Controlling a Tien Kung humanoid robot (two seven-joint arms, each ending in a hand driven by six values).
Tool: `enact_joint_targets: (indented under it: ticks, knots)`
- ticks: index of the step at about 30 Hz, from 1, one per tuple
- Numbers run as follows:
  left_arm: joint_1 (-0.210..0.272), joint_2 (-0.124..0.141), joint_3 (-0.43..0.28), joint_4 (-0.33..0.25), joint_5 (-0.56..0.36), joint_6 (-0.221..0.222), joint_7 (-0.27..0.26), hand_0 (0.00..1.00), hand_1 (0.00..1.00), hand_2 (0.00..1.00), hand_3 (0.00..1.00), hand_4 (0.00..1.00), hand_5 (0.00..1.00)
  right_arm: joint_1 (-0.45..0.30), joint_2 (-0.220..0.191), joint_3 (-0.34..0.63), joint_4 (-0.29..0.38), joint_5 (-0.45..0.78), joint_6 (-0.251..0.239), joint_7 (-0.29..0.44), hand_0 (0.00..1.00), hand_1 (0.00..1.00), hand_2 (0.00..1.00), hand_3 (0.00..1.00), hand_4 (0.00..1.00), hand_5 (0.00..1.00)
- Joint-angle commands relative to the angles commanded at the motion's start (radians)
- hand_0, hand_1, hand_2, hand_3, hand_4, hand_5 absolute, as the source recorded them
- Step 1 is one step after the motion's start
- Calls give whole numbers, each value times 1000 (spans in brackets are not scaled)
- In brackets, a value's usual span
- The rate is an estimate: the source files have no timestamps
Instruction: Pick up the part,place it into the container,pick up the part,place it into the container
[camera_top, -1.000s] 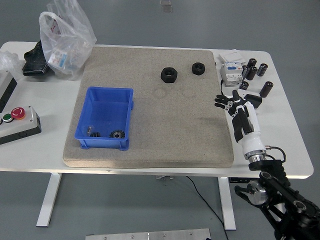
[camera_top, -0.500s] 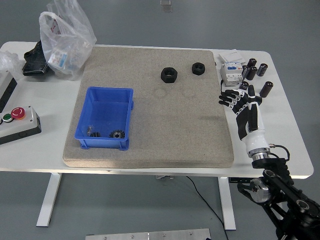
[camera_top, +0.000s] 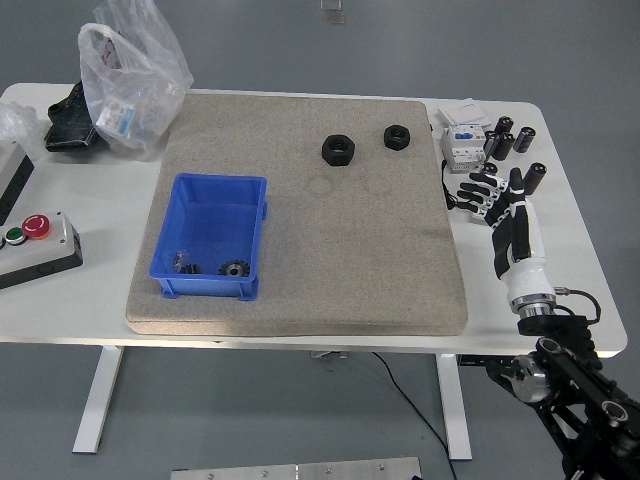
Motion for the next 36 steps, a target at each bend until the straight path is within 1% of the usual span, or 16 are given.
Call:
enact_joint_targets:
  ticks: [13,14,19,20,36]
  knots:
    - [1,2,-14,0,40,1,0,653,535,589,687,660,241,-5,4,25,10,-41,-17,-8,525,534,587,616,960,998]
    - [1,1,-14,0,41,2,-2,653,554,590,687,661,241,-6,3,25,11,-44,-17,-9,525,534,588,621,952,998]
    - [0,1,-12,0,42,2,-8,653,554,590,687,661,241,-7,3,26,12,-50,-17,-12,525,534,588,621,952,998]
    - [0,0,-11,0,41,2,-11,653,570,593,686,660,240,-7,3,26,13,-52,-17,-13,521,530,588,619,951,998]
    - [-1,0,-9,0,40,3,-22,653,581,592,685,657,238,-7,1,36,24,-93,-30,-29,515,525,597,618,946,998]
